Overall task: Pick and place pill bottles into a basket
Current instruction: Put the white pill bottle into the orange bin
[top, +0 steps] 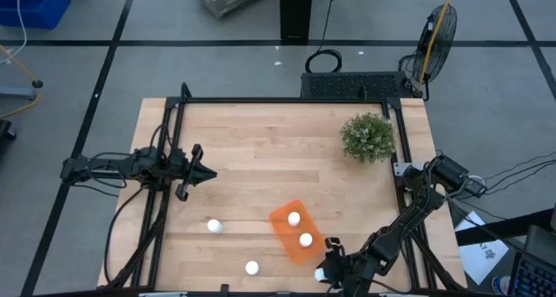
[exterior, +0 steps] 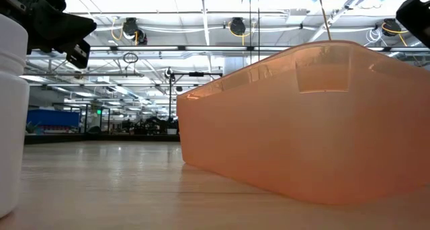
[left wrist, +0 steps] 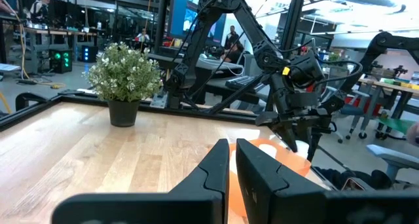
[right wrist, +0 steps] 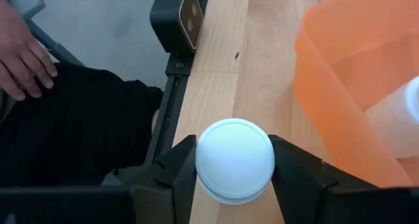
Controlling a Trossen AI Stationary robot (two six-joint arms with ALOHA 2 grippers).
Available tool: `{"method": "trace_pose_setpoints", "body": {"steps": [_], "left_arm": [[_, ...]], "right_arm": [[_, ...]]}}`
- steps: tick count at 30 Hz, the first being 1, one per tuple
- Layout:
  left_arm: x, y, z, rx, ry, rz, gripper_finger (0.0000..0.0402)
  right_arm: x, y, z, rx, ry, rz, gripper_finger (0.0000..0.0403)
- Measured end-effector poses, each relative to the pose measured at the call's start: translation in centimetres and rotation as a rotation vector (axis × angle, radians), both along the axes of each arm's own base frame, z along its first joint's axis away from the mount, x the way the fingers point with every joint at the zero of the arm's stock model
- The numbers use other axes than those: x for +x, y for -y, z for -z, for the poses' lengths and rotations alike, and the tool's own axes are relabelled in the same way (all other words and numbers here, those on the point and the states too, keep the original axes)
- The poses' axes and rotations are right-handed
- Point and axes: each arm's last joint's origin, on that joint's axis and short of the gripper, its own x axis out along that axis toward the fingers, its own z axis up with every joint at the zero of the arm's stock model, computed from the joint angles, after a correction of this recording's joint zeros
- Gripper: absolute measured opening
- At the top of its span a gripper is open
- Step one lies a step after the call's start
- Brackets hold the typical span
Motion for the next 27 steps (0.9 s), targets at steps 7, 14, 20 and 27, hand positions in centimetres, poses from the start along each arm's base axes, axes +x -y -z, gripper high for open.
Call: {"method": "trace_pose_setpoints", "body": {"steps": [7,14,20,27], "left_arm": [[0.0,0.0,0.0,0.0,0.0,0.0,0.0033],[0.0,0.0,0.0,0.0,0.0,0.0,0.0033],[0.0,0.0,0.0,0.0,-0.001,0.0,0.0033],[0.0,0.0,0.0,0.0,-0.001,0.0,0.0033]], "right_arm": [[-0.2,0.3,-0.4,-0.033,0.018,-0.009,0.0154],[-1.2,1.0,-4.8,-0.012,0.129,-0.064,0.0151],[-2.3,2.9,-8.6,-0.144,0.274,-0.019,0.0152],[0.6,6.0,-9.8,-0.185,0.317,-0.039,0.0153]]}}
